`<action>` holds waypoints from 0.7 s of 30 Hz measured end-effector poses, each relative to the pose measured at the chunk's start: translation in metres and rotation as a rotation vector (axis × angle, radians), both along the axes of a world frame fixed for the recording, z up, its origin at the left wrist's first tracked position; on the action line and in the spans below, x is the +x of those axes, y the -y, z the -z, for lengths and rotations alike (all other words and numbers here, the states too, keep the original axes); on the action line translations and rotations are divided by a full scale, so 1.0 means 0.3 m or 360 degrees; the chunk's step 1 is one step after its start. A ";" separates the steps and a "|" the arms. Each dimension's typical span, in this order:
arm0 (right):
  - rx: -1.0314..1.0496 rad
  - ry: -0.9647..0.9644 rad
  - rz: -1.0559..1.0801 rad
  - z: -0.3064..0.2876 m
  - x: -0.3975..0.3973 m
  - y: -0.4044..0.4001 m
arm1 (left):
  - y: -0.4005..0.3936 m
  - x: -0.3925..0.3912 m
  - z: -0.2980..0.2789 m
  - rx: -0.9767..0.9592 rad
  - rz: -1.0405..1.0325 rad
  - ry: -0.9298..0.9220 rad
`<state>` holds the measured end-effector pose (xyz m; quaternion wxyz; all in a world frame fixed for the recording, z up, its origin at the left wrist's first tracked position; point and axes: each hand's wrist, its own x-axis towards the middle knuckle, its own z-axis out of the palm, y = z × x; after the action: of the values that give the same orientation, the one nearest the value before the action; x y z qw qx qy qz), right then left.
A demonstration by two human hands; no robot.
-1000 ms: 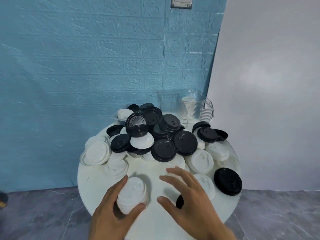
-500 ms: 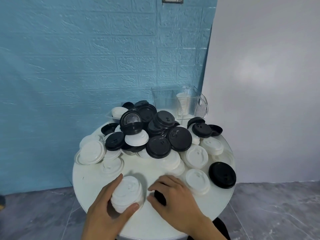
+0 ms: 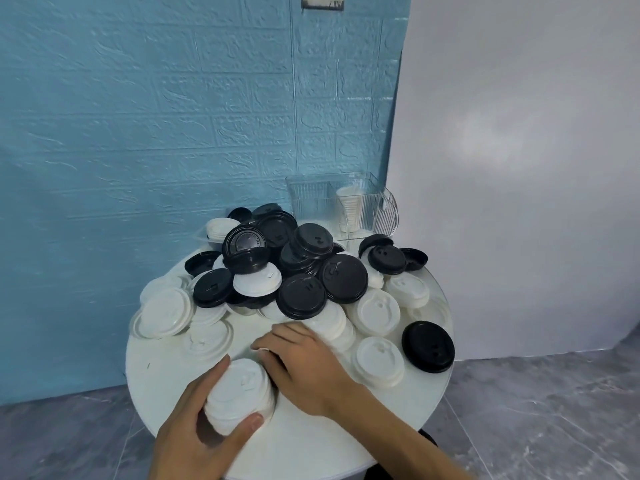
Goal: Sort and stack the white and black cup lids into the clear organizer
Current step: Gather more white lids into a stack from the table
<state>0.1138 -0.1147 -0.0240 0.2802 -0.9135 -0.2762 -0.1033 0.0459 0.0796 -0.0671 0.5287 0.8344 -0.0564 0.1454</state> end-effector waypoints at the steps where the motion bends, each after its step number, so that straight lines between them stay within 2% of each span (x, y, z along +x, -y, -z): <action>1: 0.0031 0.0011 0.0002 -0.012 -0.009 0.011 | 0.003 -0.004 -0.002 0.0000 -0.0016 -0.0003; 4: 0.0112 0.0011 0.0112 -0.032 -0.054 0.088 | 0.009 -0.005 -0.012 -0.0036 -0.0040 -0.0016; 8: 0.0189 0.0121 0.0493 -0.008 -0.128 0.255 | 0.020 -0.007 -0.033 -0.0052 -0.0039 -0.0029; 11: 0.0156 0.0092 0.0705 0.021 -0.153 0.344 | 0.028 -0.008 -0.038 -0.0074 -0.0036 -0.0027; 15: -0.0028 -0.0041 0.0746 0.058 -0.150 0.361 | 0.034 -0.005 -0.042 -0.0052 -0.0032 -0.0027; 21: 0.0007 -0.0028 0.0719 0.080 -0.159 0.328 | 0.019 -0.004 -0.032 -0.0014 -0.0009 -0.0052</action>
<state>0.0660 -0.2131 -0.0480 0.2542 -0.9525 -0.0619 -0.1561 0.0448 0.0738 -0.0575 0.5328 0.8344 -0.0449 0.1335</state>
